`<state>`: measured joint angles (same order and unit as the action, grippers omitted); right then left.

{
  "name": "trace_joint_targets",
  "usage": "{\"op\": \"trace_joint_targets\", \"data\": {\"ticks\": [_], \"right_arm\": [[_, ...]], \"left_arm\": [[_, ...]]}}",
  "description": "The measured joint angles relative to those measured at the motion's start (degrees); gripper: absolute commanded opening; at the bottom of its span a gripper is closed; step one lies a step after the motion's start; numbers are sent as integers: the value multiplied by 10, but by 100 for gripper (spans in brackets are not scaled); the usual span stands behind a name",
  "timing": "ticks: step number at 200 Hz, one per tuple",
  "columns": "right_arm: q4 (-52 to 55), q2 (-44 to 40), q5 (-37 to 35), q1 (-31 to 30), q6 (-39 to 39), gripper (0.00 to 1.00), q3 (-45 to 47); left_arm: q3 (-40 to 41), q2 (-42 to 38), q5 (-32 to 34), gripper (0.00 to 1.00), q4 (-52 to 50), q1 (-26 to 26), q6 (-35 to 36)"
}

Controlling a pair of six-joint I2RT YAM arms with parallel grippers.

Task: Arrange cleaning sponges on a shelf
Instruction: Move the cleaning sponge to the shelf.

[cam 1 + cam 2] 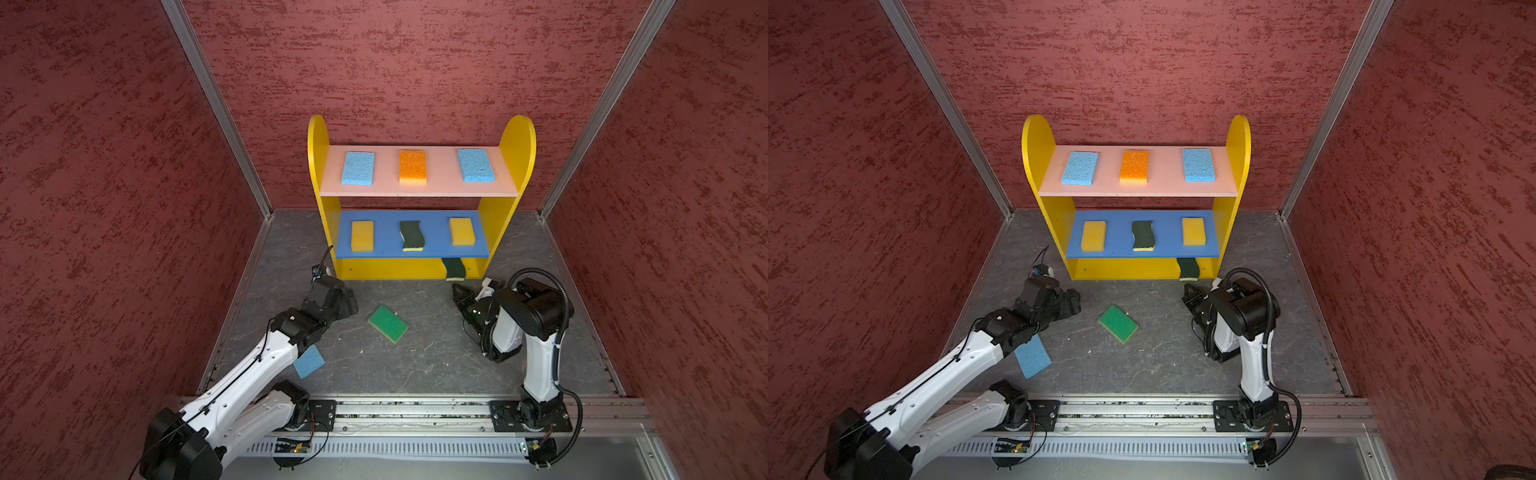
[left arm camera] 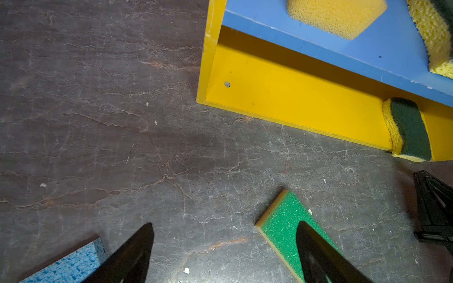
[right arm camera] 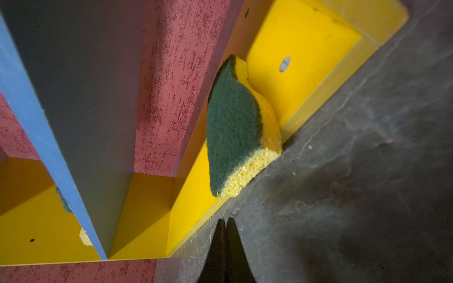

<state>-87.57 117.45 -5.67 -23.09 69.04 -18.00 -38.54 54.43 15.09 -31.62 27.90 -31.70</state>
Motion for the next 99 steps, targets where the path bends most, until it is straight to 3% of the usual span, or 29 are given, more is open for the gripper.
{"op": "trace_joint_targets", "data": {"ticks": [99], "right_arm": [[-1, 23, -42, 0, 23, 0, -35]], "left_arm": [[0, 2, -18, 91, 12, -29, -10]]}}
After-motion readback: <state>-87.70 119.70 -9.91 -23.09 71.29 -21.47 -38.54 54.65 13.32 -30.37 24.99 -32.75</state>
